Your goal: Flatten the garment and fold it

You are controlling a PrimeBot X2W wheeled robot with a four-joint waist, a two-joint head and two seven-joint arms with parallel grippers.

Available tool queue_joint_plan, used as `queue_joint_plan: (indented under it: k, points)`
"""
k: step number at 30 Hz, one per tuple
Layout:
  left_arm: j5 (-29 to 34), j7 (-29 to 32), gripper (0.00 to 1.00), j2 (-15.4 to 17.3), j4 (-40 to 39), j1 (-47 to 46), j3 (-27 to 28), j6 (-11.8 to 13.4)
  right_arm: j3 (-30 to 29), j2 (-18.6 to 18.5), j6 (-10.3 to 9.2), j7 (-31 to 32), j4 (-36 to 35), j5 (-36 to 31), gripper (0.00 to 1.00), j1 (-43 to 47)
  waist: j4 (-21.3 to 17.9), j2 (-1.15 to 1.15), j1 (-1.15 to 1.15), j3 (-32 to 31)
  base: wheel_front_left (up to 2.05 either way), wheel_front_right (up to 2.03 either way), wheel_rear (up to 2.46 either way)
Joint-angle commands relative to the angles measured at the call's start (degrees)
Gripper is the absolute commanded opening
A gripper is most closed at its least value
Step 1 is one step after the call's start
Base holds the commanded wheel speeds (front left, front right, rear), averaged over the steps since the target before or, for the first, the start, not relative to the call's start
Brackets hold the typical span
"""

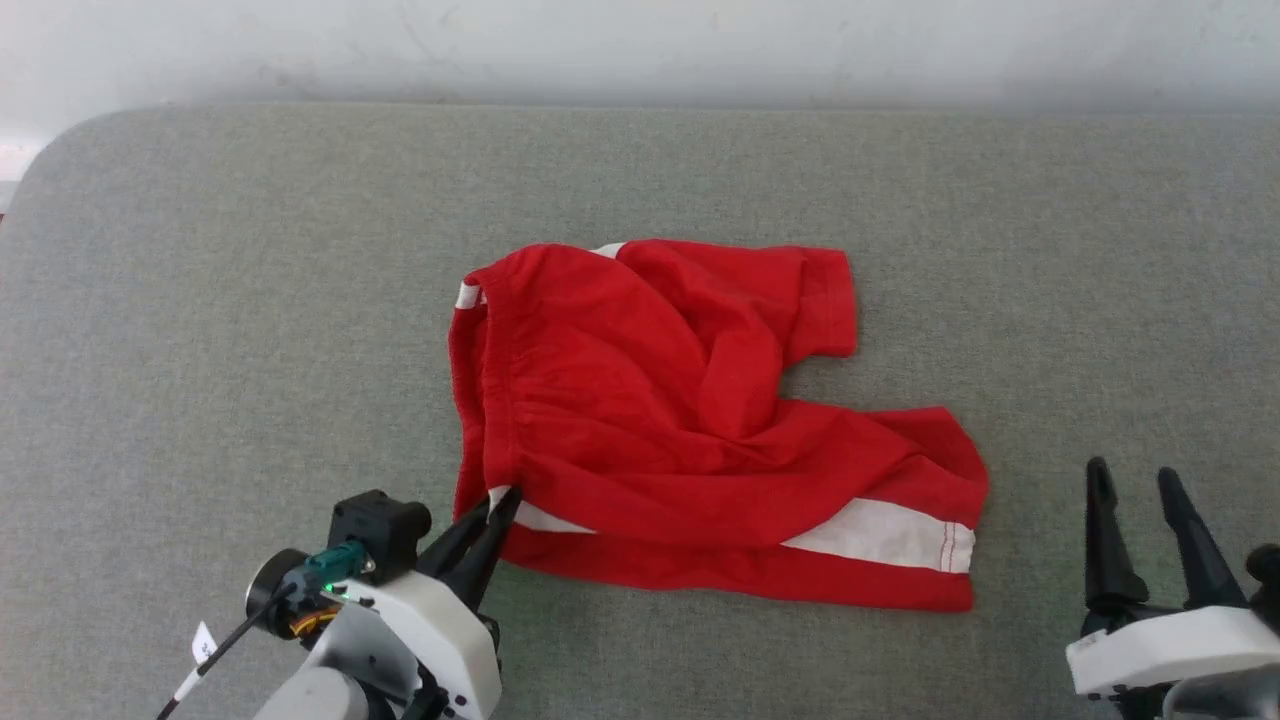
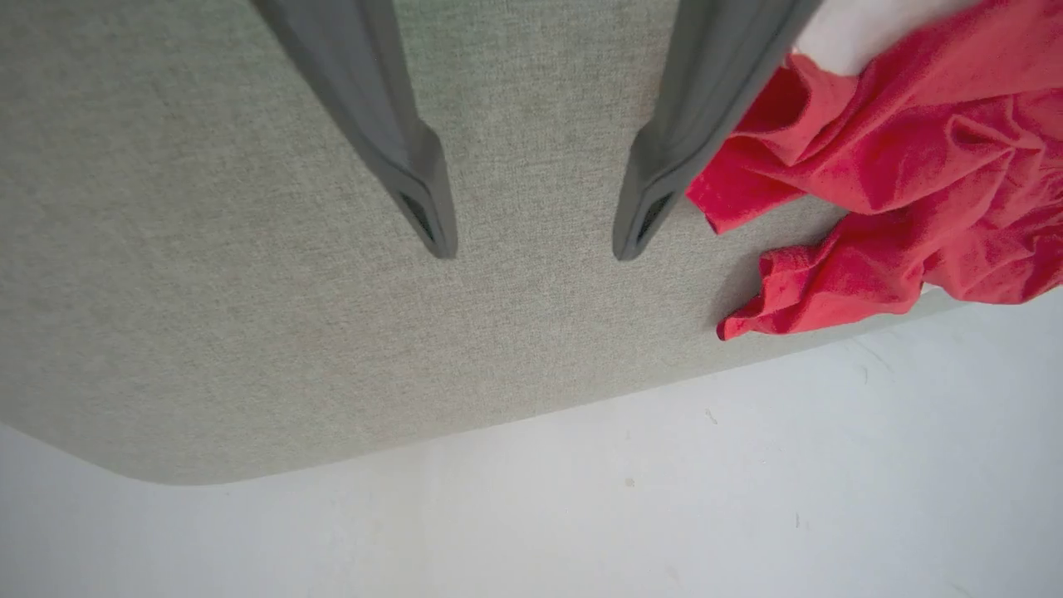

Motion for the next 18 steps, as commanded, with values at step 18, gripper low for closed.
queue_joint_plan:
  k: [18]
  points:
    - [-1.90, -2.05, 0.00, -1.58, -3.11, -0.21, 0.02, 0.50, 8.47, 0.02, -0.05, 26.80, -12.20, -3.19, 1.00, 5.63, 2.43, 0.00, 0.00, 1.97, 0.00, 0.00, 0.00]
